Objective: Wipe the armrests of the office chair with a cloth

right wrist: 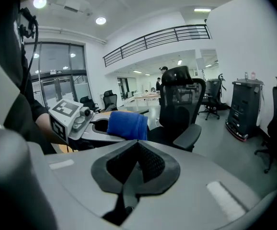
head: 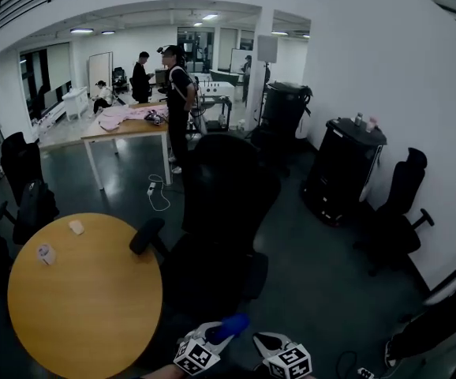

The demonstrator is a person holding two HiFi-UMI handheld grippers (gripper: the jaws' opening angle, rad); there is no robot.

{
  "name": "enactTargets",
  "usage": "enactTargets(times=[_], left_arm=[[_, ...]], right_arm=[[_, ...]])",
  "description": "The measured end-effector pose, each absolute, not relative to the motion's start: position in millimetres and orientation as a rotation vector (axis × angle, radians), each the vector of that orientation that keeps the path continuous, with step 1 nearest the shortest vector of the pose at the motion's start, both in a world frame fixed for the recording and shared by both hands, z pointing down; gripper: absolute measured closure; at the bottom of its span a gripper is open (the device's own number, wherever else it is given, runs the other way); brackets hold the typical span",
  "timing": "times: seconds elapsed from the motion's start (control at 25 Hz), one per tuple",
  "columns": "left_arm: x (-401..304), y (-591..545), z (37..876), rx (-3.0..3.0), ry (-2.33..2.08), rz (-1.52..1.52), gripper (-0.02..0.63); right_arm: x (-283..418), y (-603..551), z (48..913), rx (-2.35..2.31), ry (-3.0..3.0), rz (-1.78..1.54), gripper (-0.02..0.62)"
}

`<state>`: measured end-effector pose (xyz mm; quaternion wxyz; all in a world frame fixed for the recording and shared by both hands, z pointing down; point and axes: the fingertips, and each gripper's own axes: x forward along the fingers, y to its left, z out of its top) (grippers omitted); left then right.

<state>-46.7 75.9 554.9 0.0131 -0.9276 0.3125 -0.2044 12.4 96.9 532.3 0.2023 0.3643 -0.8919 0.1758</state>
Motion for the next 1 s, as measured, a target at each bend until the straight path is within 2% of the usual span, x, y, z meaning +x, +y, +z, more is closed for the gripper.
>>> enactTargets(times=[0.28, 0.64, 1.0], left_arm=[[-58.4, 99.1, 502.8, -2.826, 1.266, -0.488, 0.483], [-14.1, 133.0, 474.1, -2.731, 1.644, -0.387, 0.483], [34.5, 152.2, 424.8, -2.77, 1.616, -0.219, 0.483]], right_arm=[[6.5, 95.7, 514.1, 0.829, -2.613, 0.416, 0.591], [73.3, 102.2, 498.0, 0.7, -2.781, 0.479, 0.591], [96.3, 109.2, 463.1, 0.693, -2.901, 0.316, 0.591]])
